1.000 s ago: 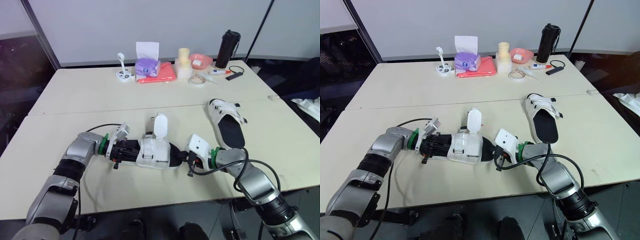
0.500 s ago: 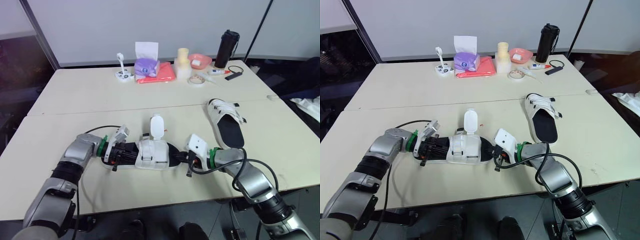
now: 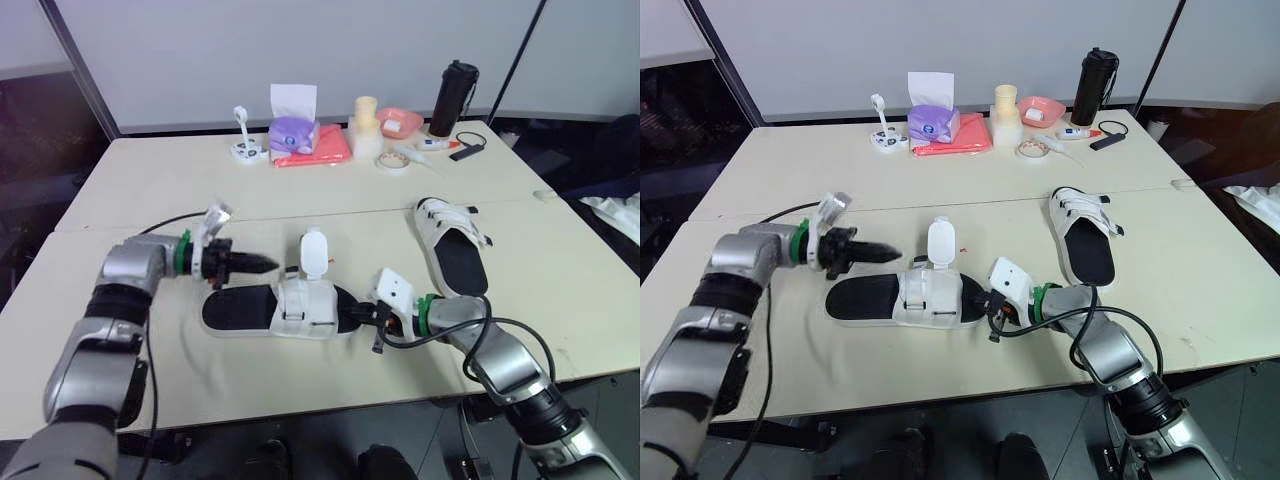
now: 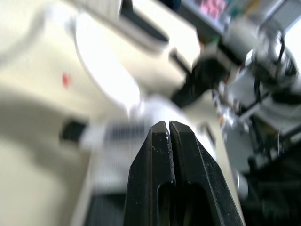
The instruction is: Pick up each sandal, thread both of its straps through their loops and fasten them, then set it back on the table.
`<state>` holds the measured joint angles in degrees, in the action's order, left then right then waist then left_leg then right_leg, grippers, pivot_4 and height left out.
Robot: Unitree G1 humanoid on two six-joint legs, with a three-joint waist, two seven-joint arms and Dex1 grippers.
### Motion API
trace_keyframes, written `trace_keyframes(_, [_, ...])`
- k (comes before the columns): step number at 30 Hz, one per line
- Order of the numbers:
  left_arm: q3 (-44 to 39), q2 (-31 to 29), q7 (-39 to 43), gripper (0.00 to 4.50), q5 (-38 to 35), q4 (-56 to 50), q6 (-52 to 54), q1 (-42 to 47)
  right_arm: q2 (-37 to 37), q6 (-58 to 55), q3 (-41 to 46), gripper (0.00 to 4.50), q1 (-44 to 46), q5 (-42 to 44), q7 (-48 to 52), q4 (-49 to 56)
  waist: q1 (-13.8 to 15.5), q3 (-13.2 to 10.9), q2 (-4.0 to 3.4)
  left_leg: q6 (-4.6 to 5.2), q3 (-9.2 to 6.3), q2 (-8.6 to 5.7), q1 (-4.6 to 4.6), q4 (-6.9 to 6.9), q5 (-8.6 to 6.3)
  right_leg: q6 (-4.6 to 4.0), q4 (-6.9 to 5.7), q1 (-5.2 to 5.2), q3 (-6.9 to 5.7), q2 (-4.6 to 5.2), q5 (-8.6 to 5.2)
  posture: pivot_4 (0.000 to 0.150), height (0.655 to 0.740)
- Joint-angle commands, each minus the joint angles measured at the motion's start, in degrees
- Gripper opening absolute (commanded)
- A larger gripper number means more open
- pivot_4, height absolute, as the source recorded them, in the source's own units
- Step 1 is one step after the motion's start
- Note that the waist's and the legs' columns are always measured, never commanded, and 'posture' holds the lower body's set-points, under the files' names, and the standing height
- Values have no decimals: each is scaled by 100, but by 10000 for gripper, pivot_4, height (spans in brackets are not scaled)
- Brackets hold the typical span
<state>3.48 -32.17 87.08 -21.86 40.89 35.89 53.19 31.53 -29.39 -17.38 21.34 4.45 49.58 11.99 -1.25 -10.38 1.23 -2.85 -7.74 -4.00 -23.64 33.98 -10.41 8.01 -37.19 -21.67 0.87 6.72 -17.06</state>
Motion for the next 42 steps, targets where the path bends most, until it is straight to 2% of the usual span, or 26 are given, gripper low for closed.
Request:
trace_keyframes(1, [-195,277,-461,13618,21,425,9,354,-24,3,-212,0,-16,-106,22,-96,-15,0,0,0,2,0,0,0,0,0,0,0,0,0,0,1500,7400])
trace_keyframes(7, [-326,857,-1181,44624,95,886,-139,579,-20,32,-187,0,-33,-155,-15,-88,-49,0,1,0,4,0,0,0,0,1,-2,-1,1,0,0,1500,7400])
trace_keyframes(17, [-392,1201,-1457,44884,261,1111,-457,541,-14,37,-169,0,-40,-163,-48,-74,-78,-1,2,0,4,-2,0,0,0,2,-2,2,1,1,0,1500,7400])
trace_keyframes(24, [-1110,1804,-2210,44884,-74,1896,-349,1031,-50,37,-188,0,27,-175,-63,-125,-81,-1,5,0,2,-3,0,6,0,3,-2,4,-2,1,0,1500,7400])
trace_keyframes(30, [-1824,2065,-2924,44884,-368,2528,-386,1426,-64,7,-194,0,19,-177,-92,-89,-121,-1,5,0,2,-3,0,4,0,7,-2,4,-3,1,-2,1500,7400])
trace_keyframes(42, [-2451,2196,-3306,44884,-587,2681,-326,1700,-79,-29,-198,0,-43,-160,-148,-31,-120,-2,5,-1,3,-4,0,5,0,7,-3,5,-3,1,-1,1500,7400])
